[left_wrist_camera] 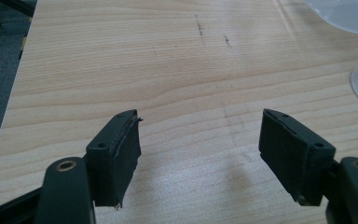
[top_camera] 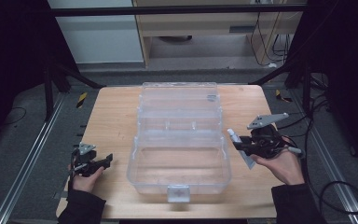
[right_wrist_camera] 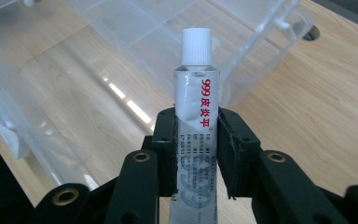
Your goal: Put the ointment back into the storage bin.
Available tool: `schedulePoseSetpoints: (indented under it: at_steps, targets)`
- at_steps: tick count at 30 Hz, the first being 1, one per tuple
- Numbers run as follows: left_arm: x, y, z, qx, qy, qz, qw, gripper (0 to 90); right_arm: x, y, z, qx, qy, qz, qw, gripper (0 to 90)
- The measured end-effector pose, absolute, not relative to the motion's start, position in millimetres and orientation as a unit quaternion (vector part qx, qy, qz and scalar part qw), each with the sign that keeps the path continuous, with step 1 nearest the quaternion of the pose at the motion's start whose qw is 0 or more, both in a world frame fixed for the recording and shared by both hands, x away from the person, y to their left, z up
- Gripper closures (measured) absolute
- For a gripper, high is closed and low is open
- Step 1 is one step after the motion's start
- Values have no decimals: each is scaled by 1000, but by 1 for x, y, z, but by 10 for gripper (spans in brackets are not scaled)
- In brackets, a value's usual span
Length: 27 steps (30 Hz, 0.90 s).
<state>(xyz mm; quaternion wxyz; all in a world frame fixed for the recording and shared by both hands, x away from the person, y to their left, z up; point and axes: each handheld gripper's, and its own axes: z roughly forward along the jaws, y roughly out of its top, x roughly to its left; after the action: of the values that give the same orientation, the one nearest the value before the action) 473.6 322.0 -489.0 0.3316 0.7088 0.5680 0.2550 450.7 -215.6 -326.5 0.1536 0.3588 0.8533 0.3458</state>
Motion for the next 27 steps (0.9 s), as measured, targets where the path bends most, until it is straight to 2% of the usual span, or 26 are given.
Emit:
schedulePoseSetpoints:
  at_steps: [13, 27]
  targets:
    - [474, 323, -489, 707, 570, 255, 332, 287, 460, -172, -308, 278, 889, 340, 131, 698]
    - [474, 323, -489, 707, 570, 255, 331, 289, 474, -133, -322, 205, 926, 304, 93, 698]
